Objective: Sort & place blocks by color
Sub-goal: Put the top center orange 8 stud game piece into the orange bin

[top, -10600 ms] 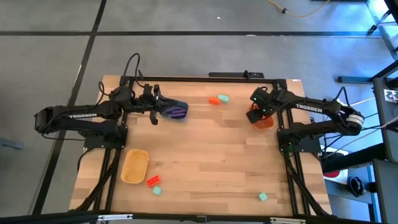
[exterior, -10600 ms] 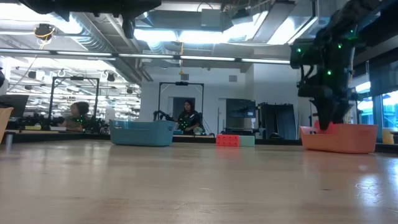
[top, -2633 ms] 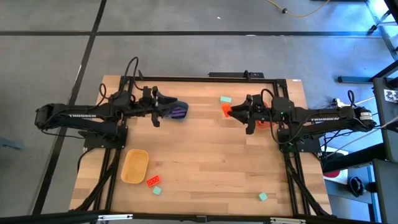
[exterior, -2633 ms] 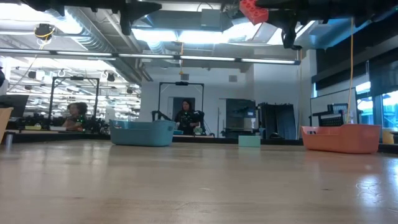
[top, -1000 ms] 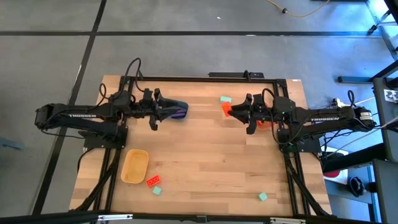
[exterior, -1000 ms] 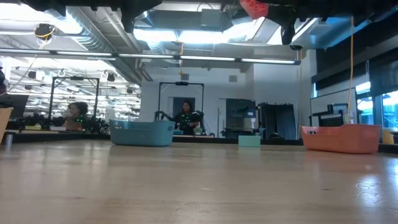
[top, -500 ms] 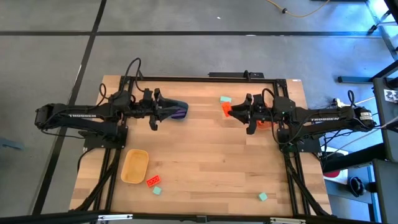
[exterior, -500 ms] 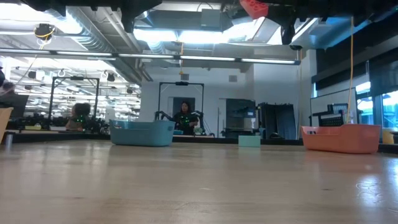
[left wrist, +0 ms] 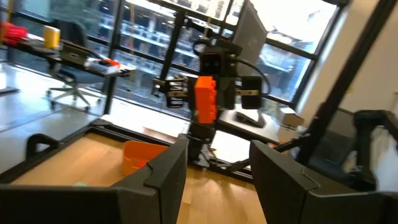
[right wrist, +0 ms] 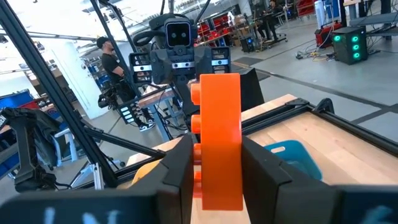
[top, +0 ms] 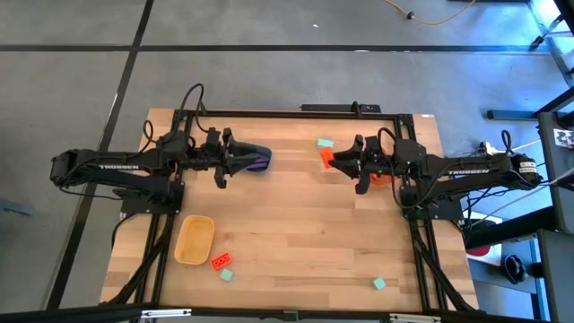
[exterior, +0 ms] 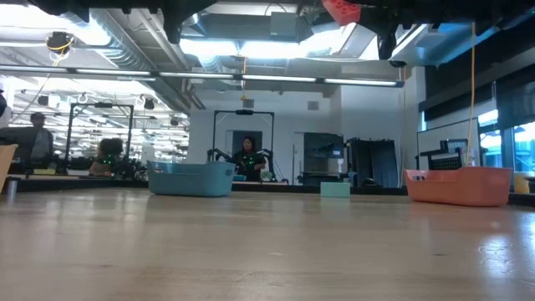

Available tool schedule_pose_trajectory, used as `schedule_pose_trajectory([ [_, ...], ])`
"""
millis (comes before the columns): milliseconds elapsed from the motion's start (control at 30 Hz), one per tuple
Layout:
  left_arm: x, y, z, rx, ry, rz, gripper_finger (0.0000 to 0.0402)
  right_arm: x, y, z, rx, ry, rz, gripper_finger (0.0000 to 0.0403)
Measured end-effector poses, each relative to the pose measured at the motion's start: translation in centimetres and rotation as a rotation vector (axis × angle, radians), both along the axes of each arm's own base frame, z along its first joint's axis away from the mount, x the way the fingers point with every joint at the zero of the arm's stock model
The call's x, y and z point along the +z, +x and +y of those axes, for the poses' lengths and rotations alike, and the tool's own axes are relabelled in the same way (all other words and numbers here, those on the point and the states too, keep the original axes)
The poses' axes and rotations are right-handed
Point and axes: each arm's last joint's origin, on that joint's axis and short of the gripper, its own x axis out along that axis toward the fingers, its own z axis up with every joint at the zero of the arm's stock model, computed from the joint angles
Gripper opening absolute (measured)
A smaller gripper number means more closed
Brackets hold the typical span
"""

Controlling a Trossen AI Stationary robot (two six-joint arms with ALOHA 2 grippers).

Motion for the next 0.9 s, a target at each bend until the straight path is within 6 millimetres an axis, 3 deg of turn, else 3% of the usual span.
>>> schedule_pose_trajectory([
  [200, 0.06, 0.0, -0.22, -0.081, -0.033, -0.006, 0.0166, 0.0, 0.0, 0.02, 0.007, -0.006, 0.0, 0.0096],
  [900, 0.04, 0.01, -0.24, -0.086, -0.032, -0.004, 0.0166, 0.0, 0.01, 0.16, 0.053, -0.007, 0.001, 0.0096],
])
